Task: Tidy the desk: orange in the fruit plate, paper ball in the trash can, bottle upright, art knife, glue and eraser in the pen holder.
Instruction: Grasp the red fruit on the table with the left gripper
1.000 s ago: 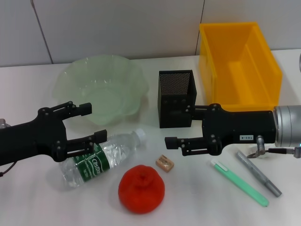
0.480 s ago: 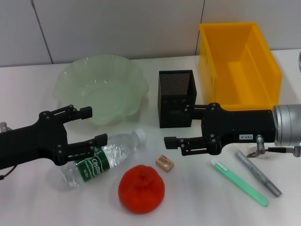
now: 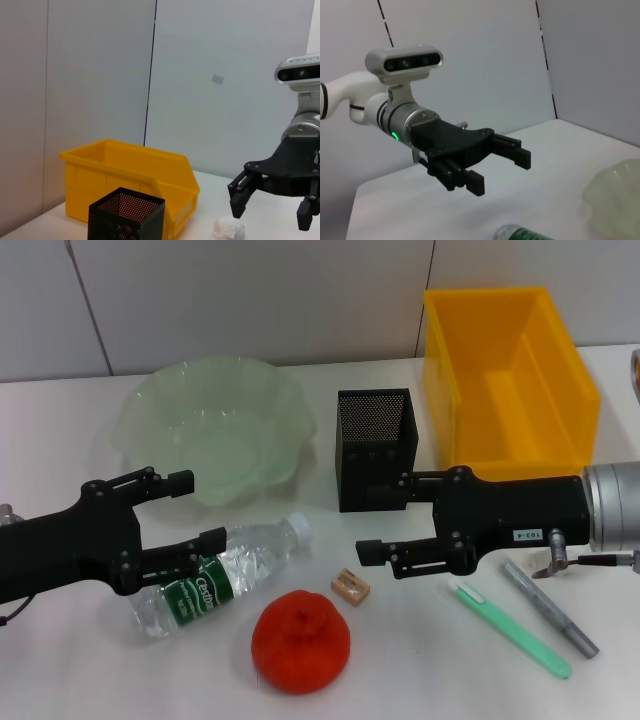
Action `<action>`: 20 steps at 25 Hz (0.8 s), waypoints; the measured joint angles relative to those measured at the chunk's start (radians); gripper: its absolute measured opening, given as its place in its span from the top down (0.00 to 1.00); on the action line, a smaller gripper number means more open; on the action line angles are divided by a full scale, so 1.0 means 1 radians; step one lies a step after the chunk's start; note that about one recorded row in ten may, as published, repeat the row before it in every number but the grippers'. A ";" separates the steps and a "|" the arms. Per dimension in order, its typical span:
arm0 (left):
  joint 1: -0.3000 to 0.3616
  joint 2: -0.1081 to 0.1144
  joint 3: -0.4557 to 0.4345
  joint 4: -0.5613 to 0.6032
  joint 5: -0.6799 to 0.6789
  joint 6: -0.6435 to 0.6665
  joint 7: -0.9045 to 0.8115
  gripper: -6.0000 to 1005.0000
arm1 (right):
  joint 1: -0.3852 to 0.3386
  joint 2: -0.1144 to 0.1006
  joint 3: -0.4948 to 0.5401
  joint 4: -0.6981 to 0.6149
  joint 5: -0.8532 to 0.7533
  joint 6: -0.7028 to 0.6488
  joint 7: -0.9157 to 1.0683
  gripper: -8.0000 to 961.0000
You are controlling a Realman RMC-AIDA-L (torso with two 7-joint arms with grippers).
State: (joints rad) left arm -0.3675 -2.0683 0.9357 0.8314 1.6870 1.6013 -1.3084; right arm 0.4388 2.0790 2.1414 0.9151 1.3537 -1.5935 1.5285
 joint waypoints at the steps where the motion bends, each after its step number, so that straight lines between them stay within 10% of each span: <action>1: 0.000 -0.001 0.000 0.000 0.000 0.000 0.000 0.19 | 0.000 0.000 0.000 0.003 -0.005 -0.001 0.002 0.20; 20: -0.001 -0.001 0.014 -0.004 0.000 -0.002 0.011 0.19 | 0.000 0.001 0.000 0.002 -0.010 0.007 0.005 0.20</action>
State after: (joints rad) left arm -0.3681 -2.0694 0.9497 0.8278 1.6874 1.5993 -1.2972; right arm 0.4387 2.0801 2.1414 0.9172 1.3442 -1.5863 1.5337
